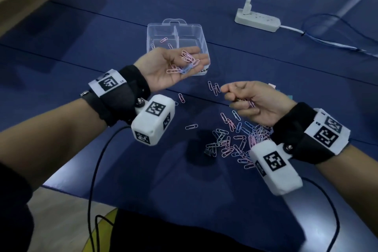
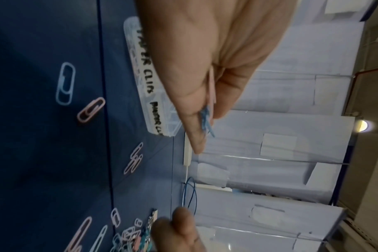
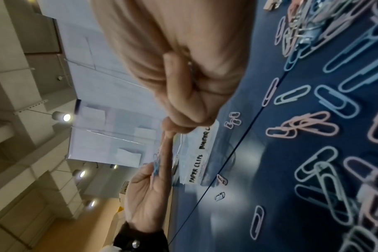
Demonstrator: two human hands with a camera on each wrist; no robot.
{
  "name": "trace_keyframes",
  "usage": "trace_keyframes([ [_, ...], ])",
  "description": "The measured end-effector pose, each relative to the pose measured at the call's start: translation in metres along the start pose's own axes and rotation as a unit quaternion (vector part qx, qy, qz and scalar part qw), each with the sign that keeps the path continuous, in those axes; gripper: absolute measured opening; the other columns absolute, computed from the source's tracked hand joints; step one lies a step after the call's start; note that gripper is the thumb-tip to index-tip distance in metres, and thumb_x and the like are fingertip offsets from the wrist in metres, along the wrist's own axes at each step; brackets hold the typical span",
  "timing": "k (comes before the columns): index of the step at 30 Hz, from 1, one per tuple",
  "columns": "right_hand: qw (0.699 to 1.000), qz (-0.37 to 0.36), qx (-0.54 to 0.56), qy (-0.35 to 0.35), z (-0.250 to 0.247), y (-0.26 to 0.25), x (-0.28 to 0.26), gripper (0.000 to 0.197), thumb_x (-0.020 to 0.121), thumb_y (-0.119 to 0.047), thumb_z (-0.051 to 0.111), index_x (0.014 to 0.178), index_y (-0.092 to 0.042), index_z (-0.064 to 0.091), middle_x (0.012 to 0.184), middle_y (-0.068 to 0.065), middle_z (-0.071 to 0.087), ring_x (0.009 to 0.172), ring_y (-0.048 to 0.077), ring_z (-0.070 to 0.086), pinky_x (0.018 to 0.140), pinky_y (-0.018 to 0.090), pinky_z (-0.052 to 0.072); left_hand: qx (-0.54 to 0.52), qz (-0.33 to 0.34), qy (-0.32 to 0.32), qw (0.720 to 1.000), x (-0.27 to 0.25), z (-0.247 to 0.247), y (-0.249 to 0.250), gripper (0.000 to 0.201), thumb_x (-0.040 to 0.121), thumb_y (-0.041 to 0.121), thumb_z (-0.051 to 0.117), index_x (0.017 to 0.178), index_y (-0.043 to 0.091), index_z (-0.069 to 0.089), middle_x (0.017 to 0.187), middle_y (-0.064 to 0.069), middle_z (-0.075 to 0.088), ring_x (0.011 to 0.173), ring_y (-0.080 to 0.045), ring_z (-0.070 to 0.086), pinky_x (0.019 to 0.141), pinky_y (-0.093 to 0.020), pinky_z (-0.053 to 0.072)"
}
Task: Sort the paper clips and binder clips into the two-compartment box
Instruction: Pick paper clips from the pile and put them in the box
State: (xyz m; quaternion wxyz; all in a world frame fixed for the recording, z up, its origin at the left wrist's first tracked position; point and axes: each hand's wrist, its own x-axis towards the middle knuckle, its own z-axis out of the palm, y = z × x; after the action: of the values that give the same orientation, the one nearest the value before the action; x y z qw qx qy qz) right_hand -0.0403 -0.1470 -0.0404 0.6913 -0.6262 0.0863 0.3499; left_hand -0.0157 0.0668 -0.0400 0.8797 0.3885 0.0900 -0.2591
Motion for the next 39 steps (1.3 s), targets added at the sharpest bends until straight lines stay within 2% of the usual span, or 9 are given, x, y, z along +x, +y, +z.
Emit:
trace_keyframes([
  [5,1.0,-0.003,-0.008,-0.029,-0.003,-0.003,-0.003,0.025,0.098,-0.015,0.033,0.088,-0.008,0.055,0.048,-0.007,0.041,0.025,0.0,0.024,0.023,0.008,0.014,-0.031,-0.022,-0.035,0.999,0.006,0.005,-0.013,0.068,0.04,-0.011,0.045,0.108,-0.014,0.055,0.102,-0.034,0.065,0.087,-0.044,0.069,0.079,-0.046,0.056],
  [16,0.982,0.038,-0.183,0.037,0.006,-0.011,0.015,0.048,0.094,-0.045,0.04,0.056,-0.017,0.034,0.043,-0.006,0.031,0.026,0.0,0.02,0.025,0.007,0.012,-0.016,0.068,0.213,0.974,0.019,-0.008,0.035,0.024,0.096,0.02,0.034,0.078,0.009,0.045,0.084,-0.005,0.045,0.071,-0.014,0.045,0.071,-0.025,0.045],
  [19,0.967,0.055,-0.249,0.018,0.019,-0.027,0.031,0.039,0.096,-0.032,0.044,0.063,-0.011,0.045,0.055,0.002,0.04,0.025,0.001,0.03,0.022,0.009,0.016,0.062,0.055,0.236,0.968,0.025,-0.015,0.047,0.048,0.09,0.041,0.041,0.129,0.013,0.042,0.136,-0.006,0.04,0.12,-0.021,0.047,0.102,-0.029,0.038],
  [21,0.97,0.044,-0.24,0.016,0.027,-0.04,0.041,0.035,0.096,-0.025,0.045,0.065,-0.008,0.048,0.057,0.005,0.045,0.027,0.003,0.036,0.021,0.01,0.02,0.104,0.063,0.231,0.965,0.027,-0.015,0.048,0.078,0.086,0.053,0.041,0.15,0.015,0.015,0.157,-0.005,0.017,0.146,-0.027,0.017,0.117,-0.037,0.015],
  [26,0.987,-0.002,-0.157,0.042,0.045,-0.069,0.067,0.031,0.097,-0.011,0.037,0.069,-0.004,0.048,0.064,0.007,0.045,0.029,0.004,0.043,0.026,0.009,0.027,0.241,0.065,0.203,0.947,0.016,-0.009,0.043,0.036,0.088,0.042,0.048,0.115,0.02,0.056,0.12,0.006,0.052,0.13,-0.021,0.044,0.118,-0.04,0.016],
  [29,0.994,-0.063,-0.055,0.071,0.064,-0.075,0.081,0.024,0.094,0.002,0.036,0.072,-0.001,0.047,0.068,0.01,0.046,0.048,0.014,0.05,0.035,0.018,0.045,0.418,0.103,0.226,0.874,0.009,-0.014,0.04,0.01,0.081,0.016,0.056,0.075,0.023,0.055,0.083,0.007,0.051,0.09,-0.016,0.05,0.071,-0.023,0.047],
  [33,0.995,-0.079,0.02,0.054,0.089,-0.073,0.097,0.018,0.097,-0.007,0.035,0.086,-0.004,0.048,0.084,0.011,0.048,0.079,0.024,0.05,0.074,0.041,0.055,0.741,0.015,0.116,0.661,-0.01,-0.018,0.023,0.015,0.086,0.004,0.051,0.077,0.015,0.058,0.065,0.0,0.057,0.058,-0.016,0.055,0.039,-0.014,0.047],
  [36,0.998,-0.061,-0.023,0.001,0.095,-0.071,0.1,0.04,0.1,-0.028,0.032,0.131,-0.002,0.038,0.14,0.02,0.04,0.114,0.031,0.048,0.098,0.044,0.039,0.795,-0.137,-0.001,0.591,-0.019,-0.013,0.001,0.02,0.082,0.0,0.062,0.082,0.017,0.052,0.07,0.003,0.055,0.066,-0.026,0.058,0.051,-0.024,0.05],
  [39,0.997,-0.062,-0.034,-0.037,0.089,-0.069,0.097,0.054,0.1,-0.037,0.024,0.143,-0.004,0.024,0.154,0.019,0.02,0.144,0.031,0.019,0.117,0.046,0.015,0.854,-0.103,-0.02,0.51,-0.01,-0.011,-0.018,0.045,0.074,0.008,0.073,0.114,0.011,0.053,0.107,-0.007,0.057,0.101,-0.028,0.056,0.085,-0.037,0.048],
])
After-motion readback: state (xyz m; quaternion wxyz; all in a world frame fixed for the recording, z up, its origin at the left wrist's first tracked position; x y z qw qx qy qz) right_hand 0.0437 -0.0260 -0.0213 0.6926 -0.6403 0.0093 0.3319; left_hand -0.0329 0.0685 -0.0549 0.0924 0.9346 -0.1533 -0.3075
